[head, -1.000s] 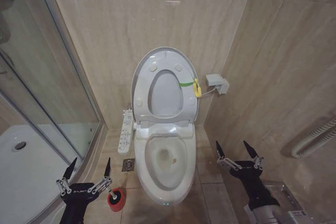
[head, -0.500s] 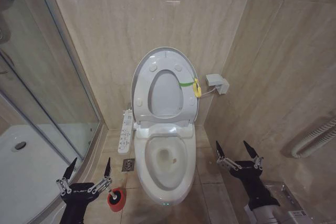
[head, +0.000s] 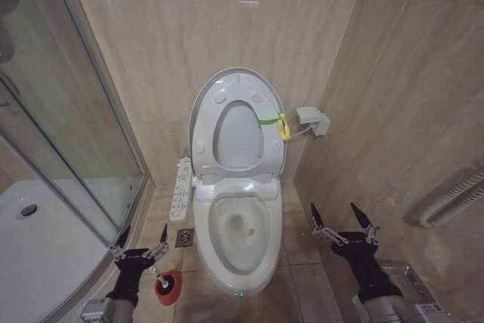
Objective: Open the toilet lid, clean the toilet bowl with a toilet brush, close the toilet lid, and flush.
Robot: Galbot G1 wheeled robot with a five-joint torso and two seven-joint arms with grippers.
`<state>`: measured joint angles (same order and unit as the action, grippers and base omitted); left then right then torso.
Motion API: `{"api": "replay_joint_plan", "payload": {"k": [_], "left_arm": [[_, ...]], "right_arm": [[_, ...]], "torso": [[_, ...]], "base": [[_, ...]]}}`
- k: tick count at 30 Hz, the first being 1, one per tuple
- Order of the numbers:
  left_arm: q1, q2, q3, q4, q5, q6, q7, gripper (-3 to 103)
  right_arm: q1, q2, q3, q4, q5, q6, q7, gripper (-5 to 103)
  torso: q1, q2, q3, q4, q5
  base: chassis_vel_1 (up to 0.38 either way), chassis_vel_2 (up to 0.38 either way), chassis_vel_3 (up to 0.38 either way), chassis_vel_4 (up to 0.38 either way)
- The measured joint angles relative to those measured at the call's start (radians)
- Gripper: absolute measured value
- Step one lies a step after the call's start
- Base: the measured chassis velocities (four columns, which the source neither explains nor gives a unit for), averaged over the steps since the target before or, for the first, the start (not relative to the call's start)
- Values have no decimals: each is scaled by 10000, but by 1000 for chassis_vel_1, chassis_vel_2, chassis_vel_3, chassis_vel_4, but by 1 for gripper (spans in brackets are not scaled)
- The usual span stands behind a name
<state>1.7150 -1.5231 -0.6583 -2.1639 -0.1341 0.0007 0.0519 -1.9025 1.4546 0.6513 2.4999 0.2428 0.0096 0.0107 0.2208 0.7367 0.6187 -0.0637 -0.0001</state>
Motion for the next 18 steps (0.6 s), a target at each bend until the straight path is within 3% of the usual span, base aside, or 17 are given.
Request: {"api": "replay_joint_plan", "payload": {"k": [8,12,13,18], "left_arm": [[162,-54,106,-123,59,-269,147,100],[196,1,85,968,439,-1818,-167,100],[196,1,85,968,439,-1818,-167,100],[323,70,35,2151,549,-3108,-27,100]], "right_arm": [[0,1,0,0,0,0,-1,100],[0,1,0,0,0,0,-2,100],[0,1,0,0,0,0,-2,100],[0,1,0,0,0,0,0,100]], "torso": [[0,0,0,-1,3],[-1,0,0,-3,0],[-1,0,0,-3,0],[-1,0,-1,-2,1]], "base": [[0,0,0,0],[0,0,0,0],[0,0,0,0],[0,0,0,0]]}}
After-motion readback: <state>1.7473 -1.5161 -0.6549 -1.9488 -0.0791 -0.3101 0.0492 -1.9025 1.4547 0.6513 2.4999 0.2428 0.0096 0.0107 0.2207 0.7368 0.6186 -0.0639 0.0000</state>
